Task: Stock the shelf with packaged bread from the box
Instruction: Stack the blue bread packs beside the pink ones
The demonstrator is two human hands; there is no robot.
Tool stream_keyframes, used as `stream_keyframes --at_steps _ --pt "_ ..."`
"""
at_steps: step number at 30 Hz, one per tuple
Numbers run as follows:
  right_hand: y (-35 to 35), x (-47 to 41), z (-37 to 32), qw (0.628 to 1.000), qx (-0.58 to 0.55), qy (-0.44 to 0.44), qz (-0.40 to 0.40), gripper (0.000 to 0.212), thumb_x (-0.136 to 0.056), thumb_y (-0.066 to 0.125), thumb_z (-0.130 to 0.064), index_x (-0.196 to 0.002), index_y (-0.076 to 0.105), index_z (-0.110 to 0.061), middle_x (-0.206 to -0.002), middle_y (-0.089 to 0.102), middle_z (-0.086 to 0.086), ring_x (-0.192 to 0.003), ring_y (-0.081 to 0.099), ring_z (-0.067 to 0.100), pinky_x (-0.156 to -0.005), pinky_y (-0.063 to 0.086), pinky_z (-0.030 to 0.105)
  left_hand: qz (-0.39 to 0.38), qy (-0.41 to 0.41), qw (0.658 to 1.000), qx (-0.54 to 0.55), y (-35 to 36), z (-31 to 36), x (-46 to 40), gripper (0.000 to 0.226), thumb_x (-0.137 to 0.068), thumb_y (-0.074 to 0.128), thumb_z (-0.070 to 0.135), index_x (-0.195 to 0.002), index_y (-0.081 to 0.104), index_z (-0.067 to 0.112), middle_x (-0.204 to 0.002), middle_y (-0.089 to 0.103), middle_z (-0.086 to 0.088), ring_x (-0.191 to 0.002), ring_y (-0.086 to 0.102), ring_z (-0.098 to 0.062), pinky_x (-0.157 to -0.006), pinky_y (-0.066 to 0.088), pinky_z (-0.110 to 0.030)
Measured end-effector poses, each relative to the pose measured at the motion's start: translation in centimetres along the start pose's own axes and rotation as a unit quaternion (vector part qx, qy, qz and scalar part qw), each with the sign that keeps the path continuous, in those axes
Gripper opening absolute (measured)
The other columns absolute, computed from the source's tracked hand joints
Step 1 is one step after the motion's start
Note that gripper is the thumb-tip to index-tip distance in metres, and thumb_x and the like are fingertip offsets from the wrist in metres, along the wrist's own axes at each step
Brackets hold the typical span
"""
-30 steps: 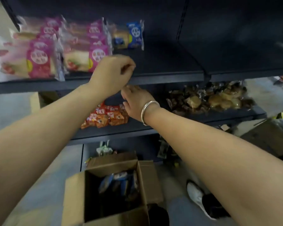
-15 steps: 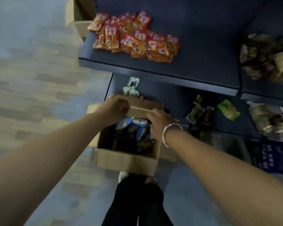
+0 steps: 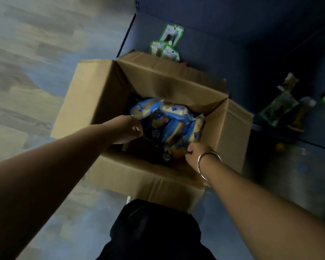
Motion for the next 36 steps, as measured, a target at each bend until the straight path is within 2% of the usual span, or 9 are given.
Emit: stream_keyframes --at_steps 6,9,12,15,20,24,28,31,36 --pt "3.7 -8.7 -0.1 0.995 0.101 0.006 0.019 0.058 -0.087 0.055 -0.021 -0.141 0.035 -0.014 -0.147 0.030 0.012 -0.139 0.025 0.031 -0.114 0.026 0.040 -0.003 -0.057 0.998 0.036 4.6 -5.2 -8.4 0.024 -0.093 0.051 0.017 -0.112 0.062 0.007 -0.098 0.062 -0.011 -0.089 0.057 -0.022 -0.081 0.044 -0.033" --pt "4.5 -11.3 1.3 0.965 0.261 0.013 0.019 0.081 -0.085 0.058 -0.032 -0.149 0.012 -0.017 -0.155 0.011 0.012 -0.144 0.003 0.036 -0.116 0.014 0.048 -0.062 -0.096 0.993 -0.023 8.0 -8.3 -10.2 0.026 -0.092 0.052 0.018 -0.117 0.058 0.015 -0.113 0.058 -0.009 -0.102 0.056 -0.023 -0.082 0.044 -0.030" --pt "5.4 -13.9 2.3 0.941 0.337 0.010 0.030 0.078 -0.091 0.043 -0.047 -0.150 0.001 -0.021 -0.157 -0.010 0.013 -0.143 -0.012 0.039 -0.115 0.001 0.055 -0.096 -0.080 0.992 -0.033 10.0 -8.6 -11.8 0.030 -0.090 0.052 0.009 -0.120 0.057 0.010 -0.124 0.056 -0.012 -0.111 0.055 -0.027 -0.095 0.046 -0.036" --pt "6.6 -16.2 2.5 0.934 0.355 0.005 0.036 0.071 -0.094 0.035 -0.047 -0.150 0.000 -0.020 -0.156 -0.016 0.015 -0.143 -0.012 0.040 -0.113 0.001 0.058 -0.108 -0.056 0.989 -0.088 11.2 -7.6 -13.1 0.032 -0.095 0.045 0.016 -0.126 0.052 0.011 -0.129 0.054 -0.010 -0.114 0.054 -0.025 -0.089 0.045 -0.028" --pt "6.4 -17.9 2.6 0.921 0.381 -0.008 0.083 0.058 -0.100 0.027 -0.028 -0.150 0.001 -0.013 -0.156 -0.003 0.019 -0.143 -0.001 0.040 -0.111 0.012 0.059 -0.126 -0.029 0.983 -0.131 13.0 -5.7 -14.5 0.035 -0.097 0.042 0.025 -0.127 0.053 0.011 -0.132 0.052 -0.009 -0.120 0.051 -0.025 -0.097 0.041 -0.031" --pt "5.3 -17.8 2.0 0.933 0.343 -0.027 0.108 0.068 -0.093 0.048 -0.022 -0.148 0.010 -0.008 -0.152 0.013 0.025 -0.141 0.011 0.040 -0.109 0.025 0.049 -0.131 -0.012 0.983 -0.130 13.8 -5.0 -14.5 0.034 -0.097 0.041 0.026 -0.124 0.056 0.010 -0.128 0.055 -0.010 -0.116 0.054 -0.026 -0.091 0.043 -0.030" --pt "3.0 -16.3 0.3 0.940 0.300 -0.041 0.158 0.047 -0.080 0.068 -0.018 -0.120 0.055 0.002 -0.123 0.052 0.032 -0.118 0.049 0.043 -0.087 0.050 0.045 -0.116 0.001 0.985 -0.125 13.5 -3.9 -13.5 0.036 -0.096 0.043 0.027 -0.126 0.054 0.010 -0.129 0.055 -0.010 -0.117 0.053 -0.027 -0.096 0.044 -0.034" --pt "3.0 -14.6 0.6 0.953 0.285 -0.053 0.088 0.036 -0.097 0.035 -0.008 -0.131 0.045 -0.005 -0.137 0.045 0.018 -0.130 0.037 0.033 -0.101 0.040 0.040 -0.102 -0.006 0.988 -0.113 12.3 -3.1 -11.6 0.033 -0.096 0.043 0.027 -0.123 0.057 0.013 -0.126 0.057 -0.009 -0.115 0.054 -0.026 -0.095 0.044 -0.034" --pt "0.3 -7.7 -0.2 0.965 0.231 -0.082 0.090 0.037 -0.094 0.037 -0.004 -0.131 0.039 -0.008 -0.131 0.052 0.017 -0.125 0.047 0.031 -0.097 0.042 0.038 -0.080 -0.018 0.994 -0.071 8.7 -1.4 -6.4 0.031 -0.094 0.047 0.027 -0.119 0.059 0.013 -0.122 0.060 -0.009 -0.115 0.054 -0.026 -0.097 0.043 -0.034"
Point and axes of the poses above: each hand's wrist, its own x-axis away from the middle knuckle, its own y-axis out of the palm, z = x × y, the point moved 8 cm from there along -x, towards the middle knuckle
